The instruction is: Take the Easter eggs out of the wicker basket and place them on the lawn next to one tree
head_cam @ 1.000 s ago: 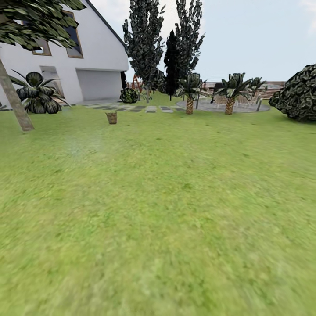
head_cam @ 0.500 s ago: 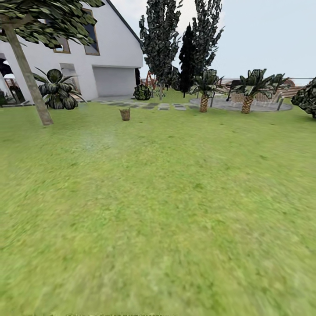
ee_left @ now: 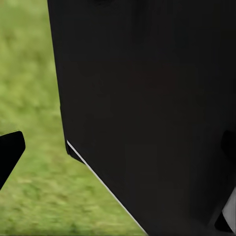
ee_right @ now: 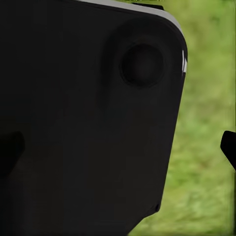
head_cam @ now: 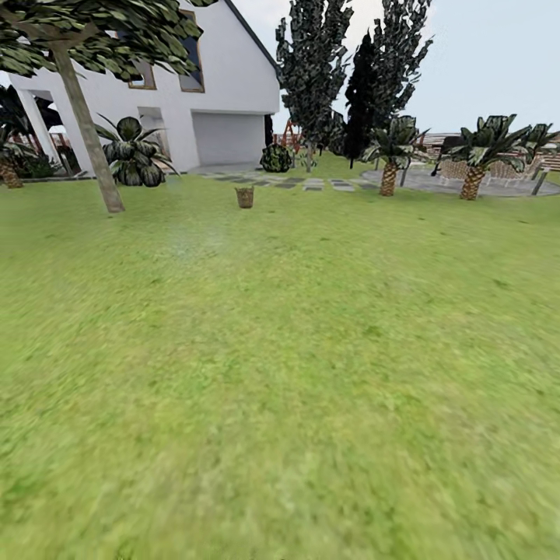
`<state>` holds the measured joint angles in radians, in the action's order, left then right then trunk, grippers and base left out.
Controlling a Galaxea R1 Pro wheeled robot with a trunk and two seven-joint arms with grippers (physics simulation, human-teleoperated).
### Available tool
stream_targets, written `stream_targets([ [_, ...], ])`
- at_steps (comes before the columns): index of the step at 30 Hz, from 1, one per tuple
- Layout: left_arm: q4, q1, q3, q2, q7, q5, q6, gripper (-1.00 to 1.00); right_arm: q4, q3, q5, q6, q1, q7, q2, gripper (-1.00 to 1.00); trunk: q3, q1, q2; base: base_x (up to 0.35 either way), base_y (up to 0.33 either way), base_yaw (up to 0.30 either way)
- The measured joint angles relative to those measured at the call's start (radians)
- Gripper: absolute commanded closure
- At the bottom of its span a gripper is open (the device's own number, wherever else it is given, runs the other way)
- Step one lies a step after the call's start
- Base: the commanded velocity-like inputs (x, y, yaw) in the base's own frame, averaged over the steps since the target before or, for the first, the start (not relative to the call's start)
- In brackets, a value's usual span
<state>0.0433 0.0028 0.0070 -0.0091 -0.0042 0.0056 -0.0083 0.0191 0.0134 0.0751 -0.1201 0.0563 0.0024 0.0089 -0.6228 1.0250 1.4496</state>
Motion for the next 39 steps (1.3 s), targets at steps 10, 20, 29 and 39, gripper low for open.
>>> stream_targets([
  [10, 0.000, 0.000, 0.000, 0.000, 0.000, 0.000, 0.000, -1.00, 0.000, 0.000, 0.000, 0.000, 0.000, -0.001, 0.000, -1.00, -0.012, 0.000, 0.000, 0.000, 0.000, 0.201],
  [20, 0.000, 0.000, 0.000, 0.000, 0.000, 0.000, 0.000, -1.00, 0.000, 0.000, 0.001, 0.000, 0.000, -0.001, 0.000, -1.00, -0.024, 0.000, 0.000, 0.000, 0.000, 0.196],
  [29, 0.000, 0.000, 0.000, 0.000, 0.000, 0.000, 0.000, -1.00, 0.003, 0.000, -0.001, 0.000, 0.000, 0.005, -0.007, -1.00, -0.029, 0.000, 0.000, 0.000, 0.000, 0.057],
  [39, 0.000, 0.000, 0.000, 0.000, 0.000, 0.000, 0.000, -1.00, 0.007, -0.001, 0.051, -0.001, 0.000, 0.026, -0.005, -1.00, -0.029, 0.000, 0.000, 0.000, 0.000, 0.000],
])
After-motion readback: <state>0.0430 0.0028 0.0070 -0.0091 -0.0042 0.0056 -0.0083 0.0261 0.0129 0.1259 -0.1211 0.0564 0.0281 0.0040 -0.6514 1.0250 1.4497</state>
